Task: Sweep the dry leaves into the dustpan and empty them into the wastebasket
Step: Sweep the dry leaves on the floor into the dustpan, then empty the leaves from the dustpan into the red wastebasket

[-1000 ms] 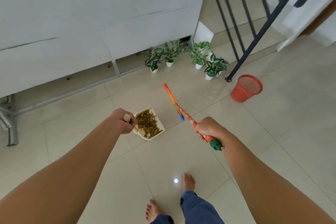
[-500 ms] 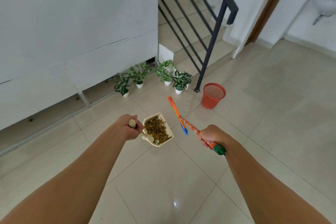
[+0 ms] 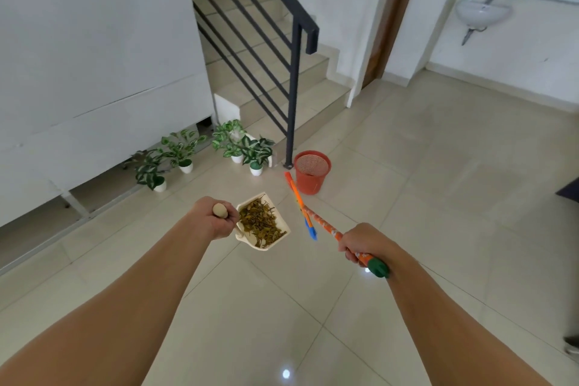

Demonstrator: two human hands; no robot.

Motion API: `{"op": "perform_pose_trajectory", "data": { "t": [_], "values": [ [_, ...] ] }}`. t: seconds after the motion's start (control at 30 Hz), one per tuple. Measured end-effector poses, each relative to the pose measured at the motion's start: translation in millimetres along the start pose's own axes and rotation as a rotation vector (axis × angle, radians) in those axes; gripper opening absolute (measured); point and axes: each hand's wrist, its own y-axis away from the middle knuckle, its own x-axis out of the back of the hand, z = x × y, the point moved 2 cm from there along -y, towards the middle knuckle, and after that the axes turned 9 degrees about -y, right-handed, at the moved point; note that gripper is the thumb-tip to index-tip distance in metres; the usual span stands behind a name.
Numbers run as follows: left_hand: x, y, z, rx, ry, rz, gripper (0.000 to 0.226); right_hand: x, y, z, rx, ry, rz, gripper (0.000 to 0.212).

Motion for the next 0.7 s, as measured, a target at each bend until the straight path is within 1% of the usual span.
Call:
{"op": "perform_pose_trajectory", "data": {
  "t": [0.2,0.4,0.47,0.6,0.7],
  "values": [
    [-71.7,-7.0,-38.7,0.008,0.014,-0.018,0.021,72.0,-3.1,22.2,0.013,-0.047,0.043,0.010],
    [-141.8,-5.5,-50.2,0.027,-0.055,-0.060,0.020,125.3,-19.5,18.2,0.026,-0.102,0.105,0.012],
    [-163.2,-6.4,-48.8,0.022,-0.075,-0.102,0.015,140.0,-31.2,10.6,0.019,-0.105,0.124,0.010],
    [-204.8,-17.5,-30.9,0.012,-0.159,-0.166,0.019,168.4,-59.3,-11.9,0.019,-0.118,0.162,0.010],
    [-236.1,-27.8,-10.8,0.008,-0.162,-0.203,0.016,185.8,-82.6,-37.3,0.020,-0.108,0.190,0.011]
  ]
}}
